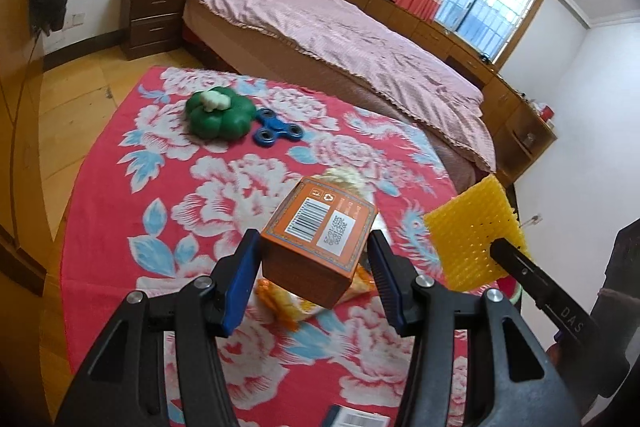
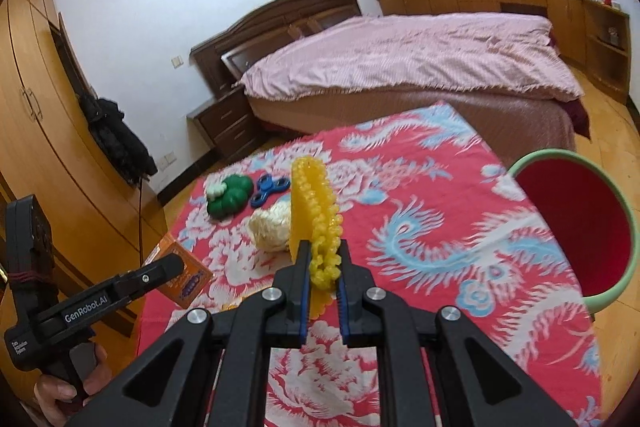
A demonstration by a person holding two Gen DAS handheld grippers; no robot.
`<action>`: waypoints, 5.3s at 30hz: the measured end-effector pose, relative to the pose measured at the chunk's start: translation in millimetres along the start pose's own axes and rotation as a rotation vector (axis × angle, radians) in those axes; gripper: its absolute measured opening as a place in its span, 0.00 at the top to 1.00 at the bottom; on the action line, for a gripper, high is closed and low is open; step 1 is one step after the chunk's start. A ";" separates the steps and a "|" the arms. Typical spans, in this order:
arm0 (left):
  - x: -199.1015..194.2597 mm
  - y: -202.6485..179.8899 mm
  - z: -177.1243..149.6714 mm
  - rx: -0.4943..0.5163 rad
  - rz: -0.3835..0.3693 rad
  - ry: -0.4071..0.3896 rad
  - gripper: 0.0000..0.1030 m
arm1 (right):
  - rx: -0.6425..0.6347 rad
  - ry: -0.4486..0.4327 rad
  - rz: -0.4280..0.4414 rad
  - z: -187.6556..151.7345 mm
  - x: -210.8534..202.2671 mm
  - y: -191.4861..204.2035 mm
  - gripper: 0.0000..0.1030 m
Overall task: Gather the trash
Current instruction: 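Lift both held items and carry them toward the red bucket, then open both tools over the red bucket to drop the box and sleeve, then move both open tools back toward the items on the table, then grasp the orange snack bag with the left tool while the right tool grasps the blue clip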
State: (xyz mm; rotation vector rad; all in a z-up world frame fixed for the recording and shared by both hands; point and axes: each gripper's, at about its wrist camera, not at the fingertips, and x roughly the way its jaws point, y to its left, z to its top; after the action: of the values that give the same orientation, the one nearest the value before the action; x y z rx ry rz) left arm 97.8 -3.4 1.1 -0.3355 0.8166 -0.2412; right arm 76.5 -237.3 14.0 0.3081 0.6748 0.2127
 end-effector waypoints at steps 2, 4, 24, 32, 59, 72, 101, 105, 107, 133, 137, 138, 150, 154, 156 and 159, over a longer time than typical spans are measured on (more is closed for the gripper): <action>-1.8 -8.6 1.0 0.011 -0.011 0.004 0.47 | 0.015 -0.022 -0.003 2.0 -8.4 -6.7 0.88; -3.4 -15.6 1.5 0.022 -0.018 0.005 0.47 | 0.027 -0.036 -0.009 4.0 -13.9 -12.4 0.88; 9.7 -136.5 -7.0 0.201 -0.131 0.092 0.47 | 0.176 -0.166 -0.113 9.7 -81.6 -101.9 0.88; 37.9 -190.9 -11.4 0.284 -0.155 0.137 0.47 | 0.237 -0.196 -0.168 9.3 -96.0 -144.3 0.88; 180.1 -308.4 -54.1 0.495 -0.199 0.301 0.46 | 0.381 -0.123 -0.319 -4.6 -63.2 -269.3 0.88; 166.6 -296.0 -38.6 0.444 -0.191 0.257 0.44 | 0.411 -0.088 -0.313 -4.0 -48.0 -288.4 0.85; 74.8 -196.6 4.8 0.268 -0.044 0.093 0.44 | 0.289 -0.098 -0.237 9.9 -63.7 -202.5 0.42; 57.7 -178.4 7.0 0.252 -0.013 0.069 0.44 | 0.269 -0.100 -0.216 8.8 -69.3 -184.3 0.39; 50.3 -169.0 8.0 0.240 0.009 0.059 0.44 | 0.259 -0.104 -0.206 8.6 -71.7 -173.6 0.37; -5.1 -27.5 -0.3 0.088 0.194 0.030 0.44 | 0.136 -0.029 -0.127 -20.7 -62.1 -76.9 0.32; 5.5 -9.8 -6.0 0.071 0.209 0.062 0.44 | 0.133 -0.003 -0.124 -26.3 -50.3 -71.5 0.32; 9.1 -7.6 -7.9 0.073 0.207 0.072 0.44 | 0.134 0.005 -0.124 -27.9 -47.6 -70.8 0.32; 56.6 -23.4 -33.1 0.222 0.169 0.194 0.44 | 0.145 0.072 -0.139 -40.5 -22.7 -75.1 0.32; 67.8 -25.1 -35.3 0.254 0.169 0.220 0.44 | 0.147 0.085 -0.142 -41.7 -17.8 -76.6 0.32; 73.4 -25.1 -36.7 0.266 0.170 0.235 0.44 | 0.148 0.092 -0.143 -42.4 -15.5 -77.0 0.32; 80.2 -23.2 -37.5 0.271 0.176 0.247 0.43 | 0.147 0.099 -0.143 -42.4 -11.6 -77.0 0.32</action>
State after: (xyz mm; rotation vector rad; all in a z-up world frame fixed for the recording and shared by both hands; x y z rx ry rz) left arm 121.1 -59.2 -67.6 0.0230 1.0373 -0.2272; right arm 47.7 -303.7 -37.3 0.3904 0.8091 0.0416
